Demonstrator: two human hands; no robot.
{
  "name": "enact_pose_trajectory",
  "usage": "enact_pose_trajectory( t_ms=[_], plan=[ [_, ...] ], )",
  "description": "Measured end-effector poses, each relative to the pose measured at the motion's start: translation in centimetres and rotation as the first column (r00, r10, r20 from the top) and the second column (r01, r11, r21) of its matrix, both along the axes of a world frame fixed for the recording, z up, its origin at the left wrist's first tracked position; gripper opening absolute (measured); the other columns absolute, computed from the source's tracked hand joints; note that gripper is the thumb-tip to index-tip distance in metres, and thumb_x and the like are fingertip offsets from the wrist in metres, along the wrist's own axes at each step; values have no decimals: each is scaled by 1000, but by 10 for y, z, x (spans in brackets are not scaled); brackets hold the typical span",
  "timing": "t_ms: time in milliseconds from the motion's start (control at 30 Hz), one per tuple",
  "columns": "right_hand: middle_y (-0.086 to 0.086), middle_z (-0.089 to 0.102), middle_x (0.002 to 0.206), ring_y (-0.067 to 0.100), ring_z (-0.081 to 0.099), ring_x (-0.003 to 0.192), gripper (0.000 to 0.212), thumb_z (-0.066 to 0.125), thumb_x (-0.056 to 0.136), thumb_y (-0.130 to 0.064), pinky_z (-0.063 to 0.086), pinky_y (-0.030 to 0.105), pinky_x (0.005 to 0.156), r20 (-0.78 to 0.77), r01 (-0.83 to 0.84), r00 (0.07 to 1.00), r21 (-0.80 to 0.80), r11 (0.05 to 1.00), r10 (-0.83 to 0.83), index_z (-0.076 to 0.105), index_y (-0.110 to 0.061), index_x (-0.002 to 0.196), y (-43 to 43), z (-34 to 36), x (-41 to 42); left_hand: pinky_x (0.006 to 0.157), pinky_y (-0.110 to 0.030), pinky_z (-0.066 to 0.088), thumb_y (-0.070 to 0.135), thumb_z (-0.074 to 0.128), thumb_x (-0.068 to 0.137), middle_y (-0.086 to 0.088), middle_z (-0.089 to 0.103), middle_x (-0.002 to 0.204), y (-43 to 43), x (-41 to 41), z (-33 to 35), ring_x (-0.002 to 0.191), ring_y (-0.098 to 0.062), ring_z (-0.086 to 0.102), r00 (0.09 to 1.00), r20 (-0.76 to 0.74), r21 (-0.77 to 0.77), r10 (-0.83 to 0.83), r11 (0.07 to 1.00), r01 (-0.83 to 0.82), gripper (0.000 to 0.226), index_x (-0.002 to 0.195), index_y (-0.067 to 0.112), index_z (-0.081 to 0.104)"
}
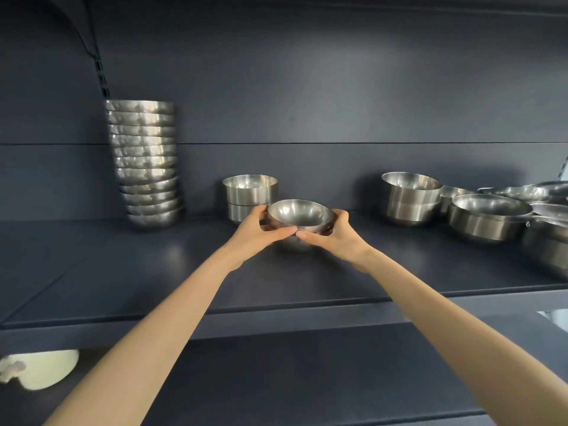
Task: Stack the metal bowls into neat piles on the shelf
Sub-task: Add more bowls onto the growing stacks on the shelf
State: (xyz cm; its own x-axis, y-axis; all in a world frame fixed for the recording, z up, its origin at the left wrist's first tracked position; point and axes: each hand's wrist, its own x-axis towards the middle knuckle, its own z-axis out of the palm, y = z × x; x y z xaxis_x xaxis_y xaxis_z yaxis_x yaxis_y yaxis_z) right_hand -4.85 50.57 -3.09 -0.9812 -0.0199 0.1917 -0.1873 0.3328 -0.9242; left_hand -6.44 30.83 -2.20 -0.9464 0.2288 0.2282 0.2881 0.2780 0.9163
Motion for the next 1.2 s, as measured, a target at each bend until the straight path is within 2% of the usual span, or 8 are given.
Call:
enact_pose_trajectory(
  t_ms=[167, 333, 400, 533, 600, 800, 1033, 1200],
  plan=[
    [-1, 48, 134, 13, 51, 122, 96, 83, 74, -24, 45, 24, 97, 17, -1, 1000, 0, 1000, 1, 16, -8, 141, -8, -1, 1, 101, -37, 49, 29, 77, 80, 12, 61, 114, -7, -2, -1, 108, -6, 58, 998, -10, 3, -57, 998, 57, 46, 119, 29, 53],
    [-1, 48, 134, 15, 50, 125, 103, 82, 75, -23, 43, 27, 104, 22, 13, 1000, 6, 1000, -13, 10, -7, 147, -8, -4, 2, 99, -25, 41, 35, 79, 76, 11, 49, 131, -7, -9, -3, 119, -8, 49, 997, 14, -13, -79, 997, 79, 86, 144, 19, 30],
    [-1, 49, 134, 14, 50, 125, 103, 82, 75, -23, 42, 27, 103, 27, 5, 1000, 19, 1000, -5, 9, -7, 147, -8, -3, 1, 97, -22, 40, 35, 79, 75, 10, 48, 133, -5, -10, -1, 118, -6, 48, 995, 13, -18, -98, 995, 98, 92, 147, 16, 25],
    [-3, 50, 132, 11, 50, 122, 99, 81, 76, -22, 43, 19, 93, 45, -21, 999, 31, 999, 20, 13, -8, 147, -4, -1, -5, 76, -13, 43, 33, 78, 77, 17, 55, 113, -2, -11, 2, 100, 5, 52, 994, 5, -28, -111, 993, 111, 67, 132, 21, 43],
    [-5, 50, 130, 10, 50, 119, 96, 81, 77, -20, 45, 14, 85, 51, -42, 998, 49, 998, 39, 16, -9, 146, -2, 1, -7, 73, -12, 42, 33, 78, 77, 17, 57, 113, -1, -11, 4, 98, 7, 53, 995, 1, -21, -103, 994, 103, 60, 127, 24, 47],
    [-7, 51, 127, 10, 52, 119, 93, 82, 75, -23, 42, 22, 96, 70, -81, 995, 88, 993, 75, 22, -12, 145, 9, 1, -15, 96, -28, 48, 38, 81, 72, 12, 59, 120, -3, -20, 3, 113, -5, 55, 997, 8, -29, -73, 997, 73, 61, 124, 30, 49],
    [-5, 51, 130, 8, 52, 120, 100, 83, 68, -32, 46, 26, 100, 87, -143, 987, 101, 984, 135, 23, -10, 145, 18, 7, -20, 82, -13, 41, 40, 81, 71, 17, 50, 122, -1, -21, 2, 112, 1, 49, 996, 29, -75, -87, 993, 89, 86, 139, 24, 32],
    [-9, 52, 129, 5, 52, 119, 108, 83, 58, -43, 47, 26, 100, 81, -163, 984, 74, 984, 157, 25, -11, 145, 20, 6, -25, 79, -13, 43, 38, 81, 72, 16, 55, 121, 1, -21, 3, 111, 1, 52, 998, -2, -66, -57, 996, 57, 76, 135, 26, 41]
  ],
)
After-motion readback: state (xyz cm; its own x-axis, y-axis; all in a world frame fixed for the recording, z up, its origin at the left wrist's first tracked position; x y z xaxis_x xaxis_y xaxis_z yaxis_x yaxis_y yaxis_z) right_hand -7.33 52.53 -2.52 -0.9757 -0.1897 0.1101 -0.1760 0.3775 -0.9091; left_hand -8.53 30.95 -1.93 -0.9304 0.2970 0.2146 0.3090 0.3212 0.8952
